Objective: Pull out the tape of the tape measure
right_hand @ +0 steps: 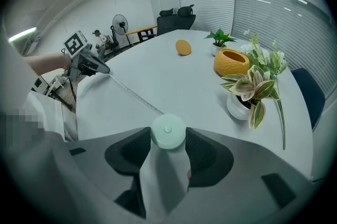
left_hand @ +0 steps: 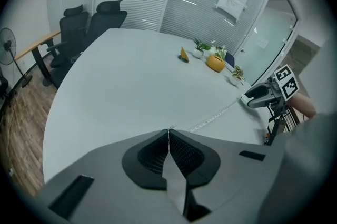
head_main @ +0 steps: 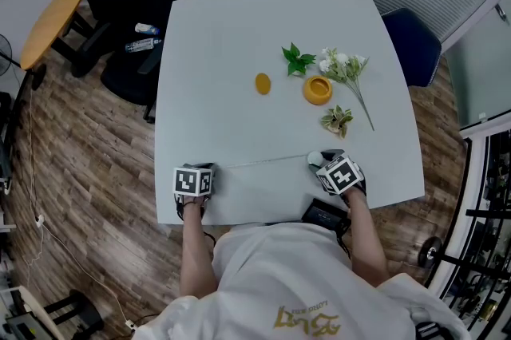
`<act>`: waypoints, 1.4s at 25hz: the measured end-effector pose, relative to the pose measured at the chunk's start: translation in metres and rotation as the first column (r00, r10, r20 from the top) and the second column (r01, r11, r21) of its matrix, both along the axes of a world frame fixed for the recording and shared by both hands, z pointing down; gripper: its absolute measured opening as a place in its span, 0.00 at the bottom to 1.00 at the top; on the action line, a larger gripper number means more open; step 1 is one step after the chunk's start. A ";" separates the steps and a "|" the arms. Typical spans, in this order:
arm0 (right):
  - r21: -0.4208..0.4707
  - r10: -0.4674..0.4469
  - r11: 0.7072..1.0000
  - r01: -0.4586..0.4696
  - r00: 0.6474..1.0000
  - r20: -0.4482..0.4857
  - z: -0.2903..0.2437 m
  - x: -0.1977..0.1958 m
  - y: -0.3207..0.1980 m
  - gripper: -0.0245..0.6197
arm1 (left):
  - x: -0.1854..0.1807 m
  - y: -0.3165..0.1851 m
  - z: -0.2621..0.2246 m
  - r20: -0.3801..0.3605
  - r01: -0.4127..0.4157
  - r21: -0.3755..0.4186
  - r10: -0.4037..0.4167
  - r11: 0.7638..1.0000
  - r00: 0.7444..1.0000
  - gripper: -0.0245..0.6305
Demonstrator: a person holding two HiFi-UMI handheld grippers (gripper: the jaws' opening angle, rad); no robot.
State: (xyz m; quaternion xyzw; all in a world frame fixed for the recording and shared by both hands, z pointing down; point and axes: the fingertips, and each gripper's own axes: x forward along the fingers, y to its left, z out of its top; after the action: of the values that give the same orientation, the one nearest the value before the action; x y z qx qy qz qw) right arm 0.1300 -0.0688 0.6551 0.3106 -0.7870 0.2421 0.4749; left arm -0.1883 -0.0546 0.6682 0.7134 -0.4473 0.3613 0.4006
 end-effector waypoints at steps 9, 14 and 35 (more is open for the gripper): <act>-0.008 0.005 1.000 -0.005 1.000 0.003 0.003 0.000 0.000 0.39 | -0.007 0.001 0.002 0.002 0.011 -0.008 -0.011 1.000 1.000 0.05; -0.011 0.004 1.000 -0.004 1.000 0.009 0.003 -0.005 -0.001 0.39 | -0.006 -0.001 0.003 0.003 0.005 -0.012 -0.005 1.000 1.000 0.05; -0.039 0.017 0.999 -0.016 1.000 0.020 0.018 -0.003 -0.001 0.39 | -0.006 -0.013 0.010 0.052 -0.022 0.004 0.022 1.000 0.998 0.06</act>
State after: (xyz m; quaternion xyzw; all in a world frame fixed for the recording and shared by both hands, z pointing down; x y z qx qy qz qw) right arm 0.1271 -0.0697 0.6730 0.3052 -0.7843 0.2644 0.4709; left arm -0.1946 -0.0672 0.6785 0.7096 -0.4506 0.3829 0.3831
